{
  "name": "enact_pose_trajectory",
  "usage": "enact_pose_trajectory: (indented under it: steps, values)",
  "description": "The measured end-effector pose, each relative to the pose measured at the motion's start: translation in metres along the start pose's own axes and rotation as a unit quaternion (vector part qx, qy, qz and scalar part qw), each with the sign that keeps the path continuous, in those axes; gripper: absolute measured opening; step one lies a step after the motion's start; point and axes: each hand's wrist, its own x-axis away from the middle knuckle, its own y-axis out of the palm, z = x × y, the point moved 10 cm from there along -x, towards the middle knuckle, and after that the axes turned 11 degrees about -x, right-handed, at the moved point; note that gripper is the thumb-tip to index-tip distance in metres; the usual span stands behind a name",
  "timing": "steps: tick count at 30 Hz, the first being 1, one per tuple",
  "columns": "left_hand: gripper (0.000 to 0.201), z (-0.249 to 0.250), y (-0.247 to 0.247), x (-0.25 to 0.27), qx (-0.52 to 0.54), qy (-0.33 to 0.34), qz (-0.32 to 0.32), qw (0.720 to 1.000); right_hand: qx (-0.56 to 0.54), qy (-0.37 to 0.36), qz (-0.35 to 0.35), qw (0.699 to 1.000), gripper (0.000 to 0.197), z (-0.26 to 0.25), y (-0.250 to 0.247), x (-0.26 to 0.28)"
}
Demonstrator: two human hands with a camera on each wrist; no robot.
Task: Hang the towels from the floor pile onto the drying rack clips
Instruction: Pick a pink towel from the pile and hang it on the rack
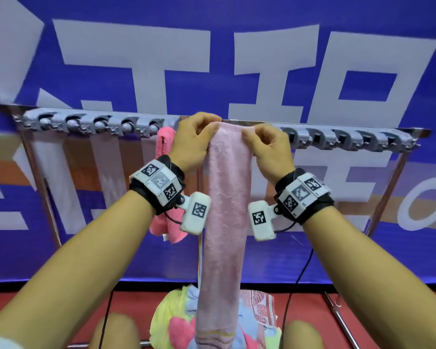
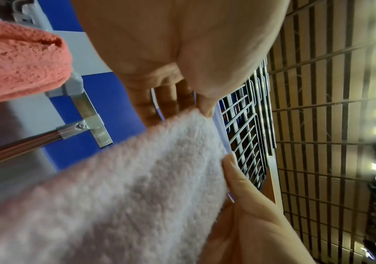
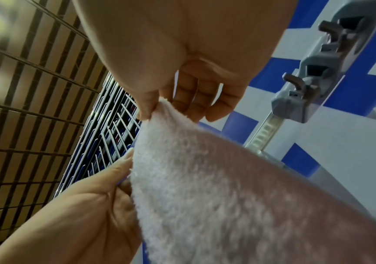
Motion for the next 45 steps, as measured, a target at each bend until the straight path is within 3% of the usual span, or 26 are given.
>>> enact_pose_trajectory:
  steps: [5,8,12,16,19,21,25,30,34,38,42,45]
  values:
    - [0.014,-0.003,-0.003,0.001,-0.011,-0.004,0.001,1.000,-0.022,0.048,-0.028,0.998,0.014,0.010,0.016,-0.001]
    - [0.015,-0.004,-0.003,0.000,-0.001,-0.004,-0.006,1.000,0.001,0.086,-0.089,0.992,0.035,0.018,0.033,0.001]
    - [0.016,-0.009,-0.005,-0.002,0.029,-0.016,-0.006,0.999,-0.051,0.113,-0.084,0.989,0.015,0.021,0.045,0.000]
    - [0.016,-0.020,-0.009,-0.003,0.054,-0.048,0.017,0.997,-0.034,0.097,-0.072,0.992,0.017,0.019,0.052,-0.011]
    - [0.037,-0.037,0.006,0.005,0.135,-0.089,-0.029,0.986,-0.037,0.082,-0.057,0.994,0.017,0.014,0.055,-0.017]
    - [0.034,-0.054,0.025,0.021,0.152,-0.134,-0.082,0.976,-0.041,0.071,-0.042,0.996,0.021,0.010,0.054,-0.023]
    - [0.025,-0.089,0.058,0.059,0.135,-0.203,-0.172,0.954,-0.032,0.055,0.013,0.998,0.019,0.003,0.034,-0.040]
    - [0.065,-0.118,0.064,0.078,0.119,-0.240,-0.218,0.938,-0.021,0.070,0.124,0.990,0.014,0.017,-0.023,-0.050]
    - [0.077,-0.120,0.058,0.083,0.083,-0.242,-0.283,0.924,-0.041,0.102,0.220,0.969,0.013,0.038,-0.073,-0.046]
    - [0.067,-0.113,0.040,0.069,0.084,-0.244,-0.303,0.917,-0.022,0.132,0.286,0.949,0.014,0.053,-0.112,-0.035]
    - [0.042,-0.084,0.037,0.046,0.128,-0.223,-0.290,0.922,0.109,0.139,0.244,0.954,0.020,0.055,-0.104,-0.026]
    - [0.032,-0.059,0.052,0.038,0.123,-0.206,-0.309,0.920,0.143,0.081,0.110,0.980,0.017,0.038,-0.047,-0.022]
